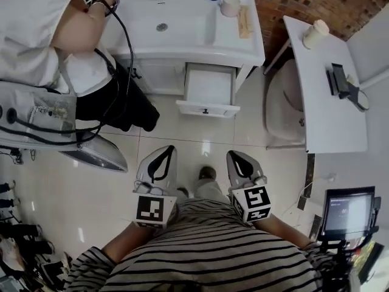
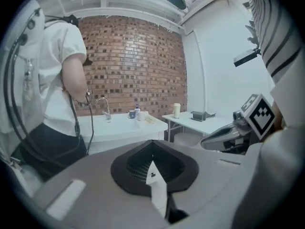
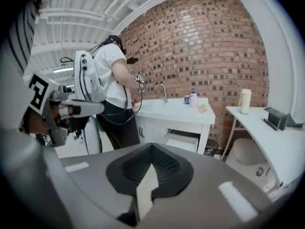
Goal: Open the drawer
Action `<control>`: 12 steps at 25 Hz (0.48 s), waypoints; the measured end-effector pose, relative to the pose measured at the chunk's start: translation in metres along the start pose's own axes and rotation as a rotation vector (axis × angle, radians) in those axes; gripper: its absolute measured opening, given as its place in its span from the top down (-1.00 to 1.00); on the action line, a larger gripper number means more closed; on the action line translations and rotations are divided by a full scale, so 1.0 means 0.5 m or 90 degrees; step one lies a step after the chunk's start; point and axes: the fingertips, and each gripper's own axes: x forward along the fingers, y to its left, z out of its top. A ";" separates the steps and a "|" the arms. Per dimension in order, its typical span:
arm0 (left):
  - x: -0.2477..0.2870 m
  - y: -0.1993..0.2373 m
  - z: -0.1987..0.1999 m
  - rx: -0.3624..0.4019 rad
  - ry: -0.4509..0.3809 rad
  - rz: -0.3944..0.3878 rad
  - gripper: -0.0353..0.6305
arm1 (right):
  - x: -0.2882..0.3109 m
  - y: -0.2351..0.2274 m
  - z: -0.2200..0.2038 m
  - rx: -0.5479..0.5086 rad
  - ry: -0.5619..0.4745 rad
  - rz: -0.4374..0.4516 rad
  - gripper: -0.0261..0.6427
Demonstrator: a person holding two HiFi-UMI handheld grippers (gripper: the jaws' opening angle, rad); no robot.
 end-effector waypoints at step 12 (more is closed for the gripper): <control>-0.340 -0.084 -0.017 0.051 -0.093 -0.039 0.85 | -0.310 0.284 0.039 0.030 -0.163 -0.074 0.92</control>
